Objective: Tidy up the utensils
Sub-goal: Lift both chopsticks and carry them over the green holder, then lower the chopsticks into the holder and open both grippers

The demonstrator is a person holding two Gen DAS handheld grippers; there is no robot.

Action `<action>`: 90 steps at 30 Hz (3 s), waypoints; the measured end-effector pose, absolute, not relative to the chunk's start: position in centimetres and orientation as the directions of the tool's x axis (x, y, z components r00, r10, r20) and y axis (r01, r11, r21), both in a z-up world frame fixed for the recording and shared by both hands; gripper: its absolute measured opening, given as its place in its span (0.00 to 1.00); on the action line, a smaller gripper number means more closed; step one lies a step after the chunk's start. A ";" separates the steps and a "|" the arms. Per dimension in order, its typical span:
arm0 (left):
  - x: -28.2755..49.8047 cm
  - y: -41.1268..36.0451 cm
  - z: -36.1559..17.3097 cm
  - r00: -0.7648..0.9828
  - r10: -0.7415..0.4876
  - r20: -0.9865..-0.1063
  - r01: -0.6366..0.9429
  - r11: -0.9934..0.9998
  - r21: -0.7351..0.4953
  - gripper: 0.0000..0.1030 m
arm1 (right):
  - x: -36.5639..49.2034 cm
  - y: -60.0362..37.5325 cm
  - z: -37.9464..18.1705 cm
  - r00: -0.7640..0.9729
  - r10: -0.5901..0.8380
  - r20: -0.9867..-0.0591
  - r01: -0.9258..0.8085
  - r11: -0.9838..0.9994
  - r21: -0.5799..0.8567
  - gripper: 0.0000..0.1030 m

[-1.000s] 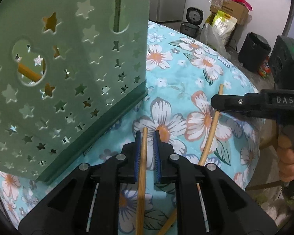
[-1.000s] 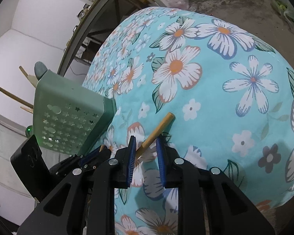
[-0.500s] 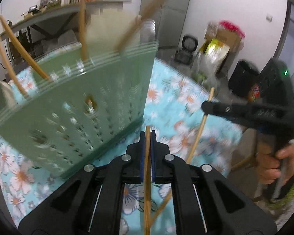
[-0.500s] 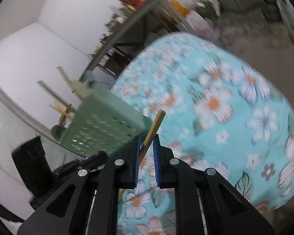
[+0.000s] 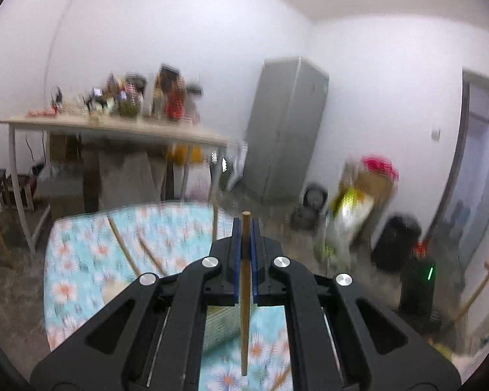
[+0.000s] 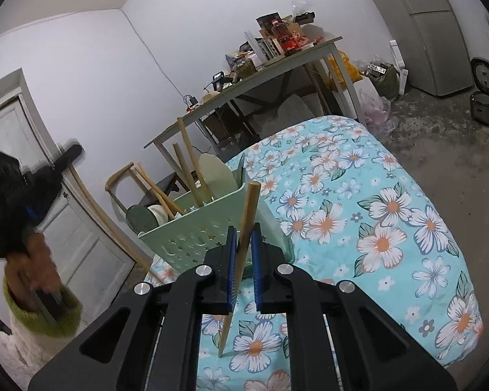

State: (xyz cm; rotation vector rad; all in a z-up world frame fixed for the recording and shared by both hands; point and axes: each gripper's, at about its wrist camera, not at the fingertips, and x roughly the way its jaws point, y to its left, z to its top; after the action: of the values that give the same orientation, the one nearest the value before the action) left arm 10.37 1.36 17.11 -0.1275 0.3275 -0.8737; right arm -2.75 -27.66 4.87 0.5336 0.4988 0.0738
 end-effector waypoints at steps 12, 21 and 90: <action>12.7 0.6 21.9 0.690 -0.724 -0.010 0.699 0.669 -0.253 0.04 | -2.3 -27.4 4.5 0.872 0.196 -0.449 0.066 0.861 0.504 0.09; 16.8 -2.2 17.4 0.772 -0.633 -0.062 0.610 0.764 -0.209 0.04 | -2.2 -28.0 4.0 0.866 0.197 -0.460 0.080 0.853 0.515 0.09; 8.6 6.8 0.5 0.685 -0.615 -0.391 0.503 0.787 -0.357 0.91 | 11.4 -15.9 14.7 0.941 0.091 -0.327 -0.101 0.995 -0.012 0.07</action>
State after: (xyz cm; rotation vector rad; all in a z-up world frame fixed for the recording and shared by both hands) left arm 8.64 6.80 0.53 -0.2289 0.5192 -0.6327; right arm 11.44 -15.86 14.67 -0.0290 0.3318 0.0978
